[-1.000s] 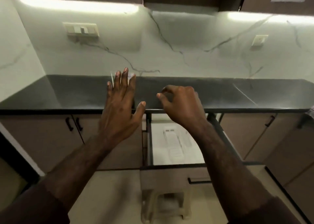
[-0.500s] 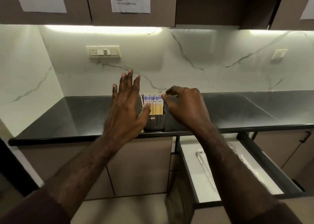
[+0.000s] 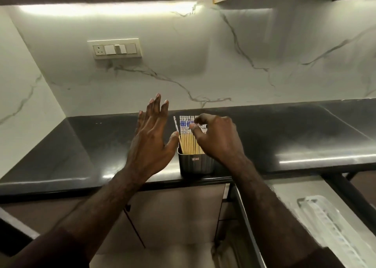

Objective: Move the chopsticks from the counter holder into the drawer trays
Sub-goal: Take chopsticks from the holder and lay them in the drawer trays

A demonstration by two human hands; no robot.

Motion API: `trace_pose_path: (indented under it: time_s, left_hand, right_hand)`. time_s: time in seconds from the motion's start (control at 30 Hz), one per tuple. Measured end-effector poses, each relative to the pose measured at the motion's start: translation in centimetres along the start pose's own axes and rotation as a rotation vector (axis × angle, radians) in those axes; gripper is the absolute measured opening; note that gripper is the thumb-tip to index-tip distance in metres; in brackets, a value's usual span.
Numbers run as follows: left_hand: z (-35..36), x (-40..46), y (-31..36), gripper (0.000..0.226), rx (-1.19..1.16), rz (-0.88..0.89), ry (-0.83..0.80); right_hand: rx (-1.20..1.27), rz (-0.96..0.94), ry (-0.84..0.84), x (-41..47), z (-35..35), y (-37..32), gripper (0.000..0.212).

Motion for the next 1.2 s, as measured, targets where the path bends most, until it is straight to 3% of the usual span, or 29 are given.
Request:
trace_pose_path:
  time_s: [0.53,0.77,0.9,1.2]
  left_hand:
    - [12.2,9.7,-10.9,0.069,-0.164,-0.094,-0.205]
    - [16.6,11.8,-16.0,0.068,-0.613,-0.382,-0.325]
    - [20.0,11.9,-17.2,0.045,-0.988,-0.505,-0.406]
    - [23.0,12.6,-18.7,0.019,-1.116,-0.596,-0.343]
  right_hand:
    - [0.022,0.194,-0.170,10.6,10.4,6.8,0.031]
    - [-0.012,0.311,-0.169,13.1,14.0,7.9,0.033]
    - [-0.020,0.366,-0.221,13.7,15.4,8.5,0.031]
    - [-0.027,0.383,-0.292,14.3,16.9,9.9,0.028]
Point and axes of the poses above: each hand's wrist, its own x-axis towards the middle knuckle, its own z-axis out of the palm, y = z × x, the point moved 7 cm from there along x, towards the middle knuckle, and after that the axes turned 9 degrees about -y, right-handed, at the moved point
